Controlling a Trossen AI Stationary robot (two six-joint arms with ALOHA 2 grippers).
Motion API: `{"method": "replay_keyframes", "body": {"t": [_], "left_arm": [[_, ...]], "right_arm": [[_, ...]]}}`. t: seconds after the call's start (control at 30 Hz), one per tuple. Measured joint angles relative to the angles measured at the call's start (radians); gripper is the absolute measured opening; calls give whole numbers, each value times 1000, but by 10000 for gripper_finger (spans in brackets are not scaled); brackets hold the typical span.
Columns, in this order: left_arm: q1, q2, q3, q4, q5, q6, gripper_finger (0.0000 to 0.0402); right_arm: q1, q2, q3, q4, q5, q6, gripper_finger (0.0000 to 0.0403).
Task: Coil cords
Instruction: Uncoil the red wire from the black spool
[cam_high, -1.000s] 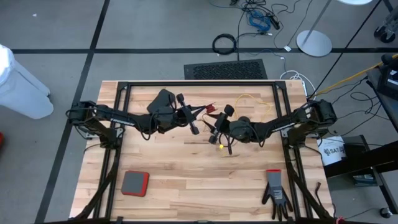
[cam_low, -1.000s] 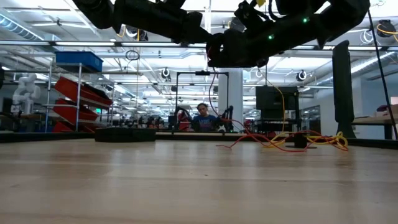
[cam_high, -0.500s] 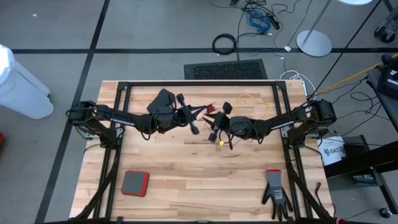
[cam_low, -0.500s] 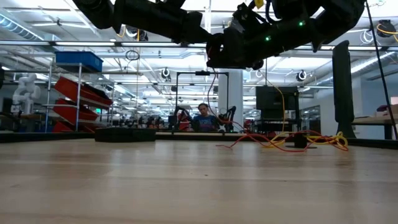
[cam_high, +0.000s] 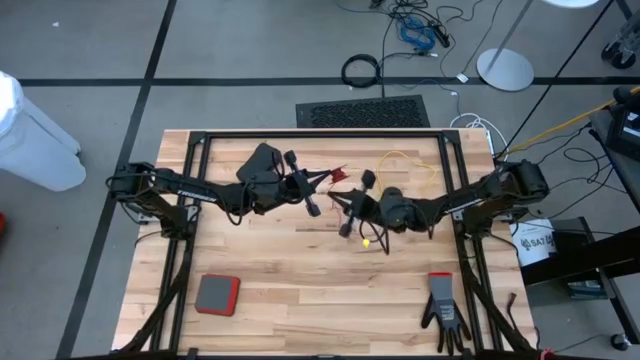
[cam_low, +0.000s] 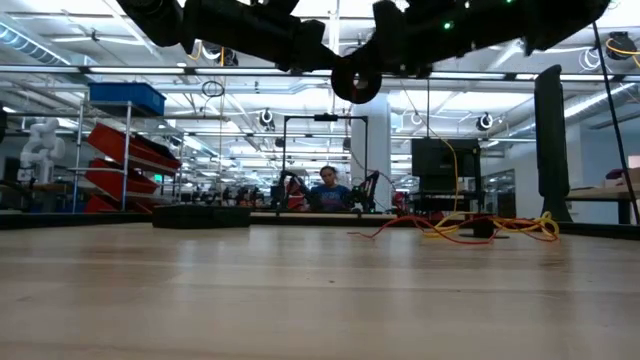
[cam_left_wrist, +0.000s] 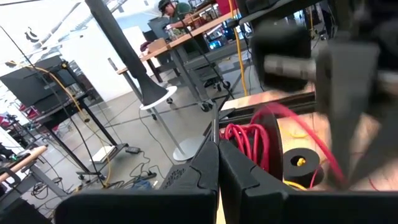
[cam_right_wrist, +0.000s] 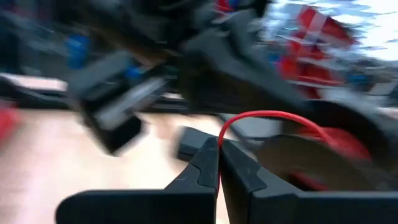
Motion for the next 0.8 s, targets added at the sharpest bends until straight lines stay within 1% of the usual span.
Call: {"method": "replay_keyframes", "body": {"t": [0.07, 0.13, 0.2, 0.27, 0.3, 0.37, 0.43, 0.5, 0.63, 0.67, 0.73, 0.77, 0.8], "left_arm": [[0, 0, 0, -6, 0, 0, 0], [0, 0, 0, -9, 0, 0, 0], [0, 0, 0, -10, 0, 0, 0], [0, 0, 0, -9, 0, 0, 0], [0, 0, 0, -9, 0, 0, 0], [0, 0, 0, -7, 0, 0, 0], [0, 0, 0, -1, 0, -1, 0], [0, 0, 0, 1, 0, -1, 0], [1, 0, 0, 0, -5, 0, 0], [1, 0, 0, -2, -5, 0, 0], [0, 0, 0, -10, -6, 0, 0], [0, 0, 0, -14, -7, 0, 0], [0, 0, 0, -18, -7, 0, 0]], "right_arm": [[39, -30, 0, -49, 145, -36, 1], [68, -68, 0, -134, 265, -32, 1], [80, -107, 0, -262, 315, 48, 0], [65, -137, 0, -419, 309, 185, 0], [52, -146, 0, -489, 287, 256, 0], [21, -150, 0, -590, 208, 364, 0], [-2, -130, 0, -597, 97, 399, 0], [-12, -96, 0, -542, -34, 380, 0], [-15, -39, 0, -357, -339, 269, 0], [-9, -33, 0, -323, -384, 249, 0], [10, -34, 0, -269, -401, 222, 0], [26, -43, 0, -255, -378, 204, 0], [44, -54, 0, -250, -332, 179, 0]]}}
